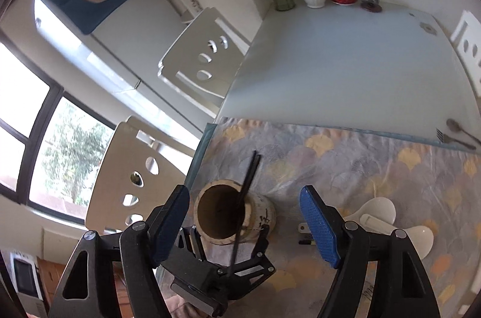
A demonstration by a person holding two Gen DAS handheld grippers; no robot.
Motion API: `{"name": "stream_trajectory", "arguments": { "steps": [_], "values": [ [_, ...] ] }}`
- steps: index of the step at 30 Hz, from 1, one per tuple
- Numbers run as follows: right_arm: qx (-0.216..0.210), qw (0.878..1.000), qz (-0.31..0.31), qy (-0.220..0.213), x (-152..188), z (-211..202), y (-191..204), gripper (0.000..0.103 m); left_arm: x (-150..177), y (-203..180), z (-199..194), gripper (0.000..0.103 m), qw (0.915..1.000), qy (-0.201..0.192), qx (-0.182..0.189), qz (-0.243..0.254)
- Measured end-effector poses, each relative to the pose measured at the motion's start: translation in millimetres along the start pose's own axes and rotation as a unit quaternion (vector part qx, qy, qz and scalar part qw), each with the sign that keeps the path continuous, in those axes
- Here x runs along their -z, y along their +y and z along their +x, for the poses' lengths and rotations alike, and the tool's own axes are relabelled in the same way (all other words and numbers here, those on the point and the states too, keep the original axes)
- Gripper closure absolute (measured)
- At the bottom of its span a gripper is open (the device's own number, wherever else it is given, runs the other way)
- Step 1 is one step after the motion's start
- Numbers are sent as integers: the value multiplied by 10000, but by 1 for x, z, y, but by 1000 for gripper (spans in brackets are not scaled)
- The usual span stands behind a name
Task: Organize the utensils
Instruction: 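Move the open right tool back over the utensils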
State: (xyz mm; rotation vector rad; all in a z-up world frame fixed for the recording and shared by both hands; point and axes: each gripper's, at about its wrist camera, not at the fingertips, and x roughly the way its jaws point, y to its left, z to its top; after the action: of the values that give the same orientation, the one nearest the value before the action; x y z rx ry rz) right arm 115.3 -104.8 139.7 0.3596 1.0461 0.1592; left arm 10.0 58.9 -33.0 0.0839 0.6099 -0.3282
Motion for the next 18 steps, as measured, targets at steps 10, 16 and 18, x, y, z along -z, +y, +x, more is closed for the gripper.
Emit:
{"name": "stream_trajectory", "arguments": {
  "steps": [10,16,18],
  "values": [
    [-164,9904,1312,393,12,8,-67,29,-1,1,1,6,10000,15,8,-6],
    [-22,9692,2266,962,41,32,-121,29,0,1,3,6,10000,59,3,-1],
    [98,9618,2469,1175,51,40,-134,29,0,1,3,6,10000,71,-3,3]
  ]
}}
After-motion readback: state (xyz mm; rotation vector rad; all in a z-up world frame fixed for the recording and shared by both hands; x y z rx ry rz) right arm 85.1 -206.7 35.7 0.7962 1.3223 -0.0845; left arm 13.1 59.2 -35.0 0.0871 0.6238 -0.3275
